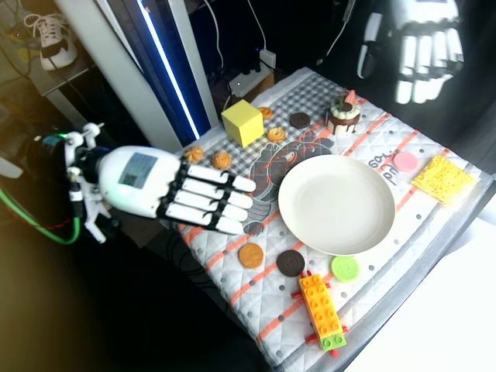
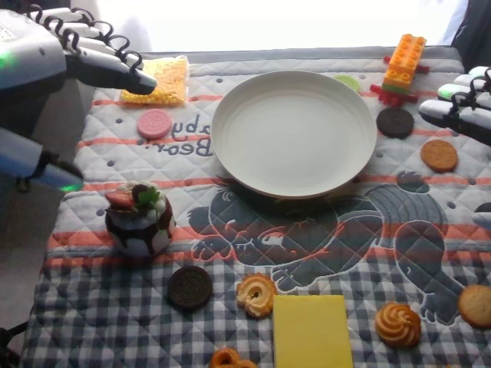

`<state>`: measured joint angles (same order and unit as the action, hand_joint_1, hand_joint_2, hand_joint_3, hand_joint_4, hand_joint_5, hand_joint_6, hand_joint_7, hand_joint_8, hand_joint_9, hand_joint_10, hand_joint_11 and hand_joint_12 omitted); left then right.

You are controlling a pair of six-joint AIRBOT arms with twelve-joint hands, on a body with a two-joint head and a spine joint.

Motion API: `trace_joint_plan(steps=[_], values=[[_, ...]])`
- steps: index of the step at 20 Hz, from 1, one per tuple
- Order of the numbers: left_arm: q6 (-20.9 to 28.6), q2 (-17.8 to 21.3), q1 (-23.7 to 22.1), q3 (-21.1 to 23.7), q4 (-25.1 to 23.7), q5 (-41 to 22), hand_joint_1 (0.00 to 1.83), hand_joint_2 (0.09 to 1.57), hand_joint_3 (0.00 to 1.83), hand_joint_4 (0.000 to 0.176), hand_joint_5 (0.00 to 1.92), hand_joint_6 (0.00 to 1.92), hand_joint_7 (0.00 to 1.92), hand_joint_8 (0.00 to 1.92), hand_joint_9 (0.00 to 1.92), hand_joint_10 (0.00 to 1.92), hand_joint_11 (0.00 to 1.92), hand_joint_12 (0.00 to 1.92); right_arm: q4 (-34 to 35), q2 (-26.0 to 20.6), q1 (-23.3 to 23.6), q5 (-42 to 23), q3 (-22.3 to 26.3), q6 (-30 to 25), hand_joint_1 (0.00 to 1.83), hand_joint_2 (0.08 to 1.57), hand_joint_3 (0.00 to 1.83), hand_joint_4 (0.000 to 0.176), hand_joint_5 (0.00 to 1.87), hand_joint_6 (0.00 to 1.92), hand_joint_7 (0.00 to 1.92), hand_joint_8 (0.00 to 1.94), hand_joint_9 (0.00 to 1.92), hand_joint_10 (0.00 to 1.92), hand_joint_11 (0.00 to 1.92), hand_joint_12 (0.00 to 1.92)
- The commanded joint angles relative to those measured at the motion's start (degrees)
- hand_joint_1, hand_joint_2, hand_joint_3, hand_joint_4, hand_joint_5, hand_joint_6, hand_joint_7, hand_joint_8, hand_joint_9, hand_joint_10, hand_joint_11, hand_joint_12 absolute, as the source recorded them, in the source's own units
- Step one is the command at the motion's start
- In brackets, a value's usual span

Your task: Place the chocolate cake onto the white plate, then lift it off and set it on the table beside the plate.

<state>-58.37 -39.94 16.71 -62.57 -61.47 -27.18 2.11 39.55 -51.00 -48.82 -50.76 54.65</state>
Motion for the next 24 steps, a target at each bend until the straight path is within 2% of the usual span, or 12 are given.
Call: trace_joint_plan(steps=[1,8,10,11,12,13,14,19,20,21,22,24], values=[[0.1,0.9,-0.8,0.4,1.2,-4.1,0.94,0.91,0.01,0.000,0.32,0.00,0.26,0.00,0.08,0.64,0.00,1.53,1.0,-0.3,0.2,-6.5,-0.2,-0.3,0.55,1.22,0.00,0.034,0.00,0.00,0.00,0.00,0.00,0.00,0.00,0.00],[0.1,3.0,-5.2,3.1,-14.9,-5.1,0.87,1.03,0.00,0.005,0.20,0.00,0.24,0.00,0.12,0.47,0.00,1.28,1.0,-0.3,-0.1,-6.5,-0.2,-0.6,0.58,1.21,0.00,0.001,0.00,0.00,0.00,0.00,0.00,0.00,0.00,0.00],[0.1,3.0,-5.9,3.5,-18.7,-6.0,0.85,1.03,0.00,0.026,0.23,0.01,0.25,0.00,0.13,0.37,0.00,1.27,1.0,-0.2,-0.1,-6.5,-0.2,-0.6,0.60,1.22,0.00,0.000,0.00,0.00,0.00,0.00,0.00,0.00,0.00,0.00],[0.1,3.0,-6.6,3.8,-21.4,-6.2,0.73,0.99,0.00,0.066,0.23,0.01,0.28,0.00,0.20,0.29,0.00,1.27,1.0,-0.2,-0.3,-6.5,-0.2,-0.6,0.60,1.21,0.00,0.007,0.00,0.00,0.00,0.00,0.00,0.00,0.00,0.00],[0.1,3.0,-7.3,3.9,-25.0,-6.5,0.73,0.98,0.00,0.068,0.22,0.00,0.27,0.00,0.22,0.20,0.00,1.22,1.0,-0.1,-0.3,-6.5,-0.2,-0.6,0.59,1.22,0.00,0.000,0.00,0.00,0.00,0.00,0.00,0.00,0.00,0.00],[0.1,3.1,-7.4,4.0,-27.4,-7.0,0.76,0.99,0.00,0.019,0.21,0.00,0.26,0.00,0.25,0.19,0.00,1.26,1.0,0.0,-0.4,-6.5,-0.3,-0.6,0.59,1.22,0.00,0.000,0.00,0.00,0.00,0.00,0.00,0.00,0.00,0.00],[0.1,3.1,-7.2,4.1,-28.2,-7.4,0.76,0.99,0.00,0.000,0.21,0.00,0.26,0.00,0.26,0.15,0.00,1.28,1.0,0.0,-0.4,-6.5,-0.3,-0.6,0.58,1.22,0.00,0.000,0.00,0.00,0.00,0.00,0.00,0.00,0.00,0.00],[0.1,3.1,-6.5,4.4,-26.7,-7.2,0.86,0.97,0.00,0.030,0.15,0.00,0.19,0.00,0.23,0.05,0.00,1.07,1.0,0.0,-0.7,-6.5,-0.3,-1.0,0.57,1.23,0.00,0.006,0.00,0.00,0.00,0.00,0.00,0.00,0.00,0.00],[0.1,3.1,-5.8,4.4,-23.8,-6.6,0.86,0.97,0.00,0.030,0.16,0.01,0.21,0.01,0.25,0.05,0.00,1.09,1.0,0.0,-0.7,-6.5,-0.3,-1.0,0.57,1.23,0.01,0.007,0.00,0.00,0.00,0.00,0.00,0.00,0.00,0.00],[0.1,3.1,-4.6,4.3,-19.6,-6.2,0.85,0.98,0.00,0.002,0.15,0.00,0.22,0.01,0.27,0.06,0.00,1.14,1.0,0.0,-0.7,-6.6,-0.3,-1.0,0.58,1.23,0.01,0.012,0.00,0.00,0.00,0.00,0.00,0.00,0.00,0.00],[0.1,3.0,-3.3,4.3,-15.7,-6.0,0.87,1.00,0.01,0.000,0.14,0.00,0.23,0.01,0.29,0.07,0.00,1.19,1.0,0.0,-0.8,-6.5,-0.3,-1.0,0.57,1.23,0.00,0.028,0.00,0.00,0.00,0.00,0.00,0.00,0.00,0.00],[0.1,2.4,-1.2,4.2,-9.7,-5.4,0.82,1.04,0.01,0.012,0.12,0.00,0.21,0.00,0.21,0.04,0.00,1.05,1.0,0.0,-0.8,-6.5,-0.3,-1.2,0.58,1.24,0.00,0.012,0.00,0.00,0.00,0.00,0.00,0.00,0.00,0.00]])
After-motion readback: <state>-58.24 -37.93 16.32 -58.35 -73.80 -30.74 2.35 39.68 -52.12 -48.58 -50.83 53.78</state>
